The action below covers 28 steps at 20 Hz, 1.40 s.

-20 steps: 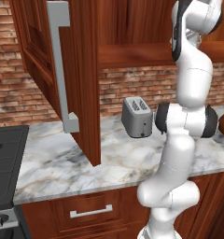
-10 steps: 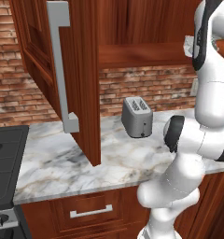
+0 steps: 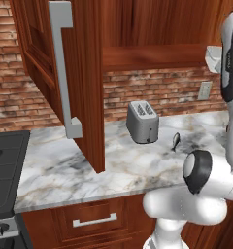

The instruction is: Retrieve the tupperware from the cabinet, then place the raw meat into the tupperware to avoid contamination.

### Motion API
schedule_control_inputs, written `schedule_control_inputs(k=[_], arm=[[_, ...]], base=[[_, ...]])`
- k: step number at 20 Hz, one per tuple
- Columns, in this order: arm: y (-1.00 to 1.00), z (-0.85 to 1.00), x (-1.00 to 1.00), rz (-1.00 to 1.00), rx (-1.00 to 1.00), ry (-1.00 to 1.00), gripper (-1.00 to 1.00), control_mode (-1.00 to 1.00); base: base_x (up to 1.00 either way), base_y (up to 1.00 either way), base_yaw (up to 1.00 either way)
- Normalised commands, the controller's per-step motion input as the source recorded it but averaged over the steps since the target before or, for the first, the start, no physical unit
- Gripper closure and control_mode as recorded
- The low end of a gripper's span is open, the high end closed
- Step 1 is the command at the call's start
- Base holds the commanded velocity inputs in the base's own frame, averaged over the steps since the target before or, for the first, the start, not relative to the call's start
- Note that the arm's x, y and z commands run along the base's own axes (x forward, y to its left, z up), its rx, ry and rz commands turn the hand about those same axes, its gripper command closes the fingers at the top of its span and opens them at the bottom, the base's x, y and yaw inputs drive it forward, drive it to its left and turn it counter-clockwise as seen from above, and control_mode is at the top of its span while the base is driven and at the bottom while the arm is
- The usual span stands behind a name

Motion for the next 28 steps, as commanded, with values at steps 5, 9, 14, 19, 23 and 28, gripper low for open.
schedule_control_inputs(k=[5,9,14,19,23,28], arm=[[0.00,-0.09,-0.99,-0.01,-0.11,0.18,1.00,-1.00],[0.00,-0.34,-0.77,-0.04,-0.15,0.31,1.00,-1.00],[0.00,-0.78,-0.52,0.00,-0.03,0.30,1.00,-1.00],[0.00,-1.00,-0.26,0.01,0.17,0.17,1.00,-1.00],[0.00,-1.00,0.13,0.05,0.18,0.17,1.00,-1.00],[0.02,-0.86,0.46,0.09,0.11,0.08,1.00,-1.00]], base=[[0.00,0.00,0.00],[0.00,0.00,0.00],[0.00,0.00,0.00],[0.00,0.00,0.00],[0.00,0.00,0.00],[0.00,0.00,0.00]])
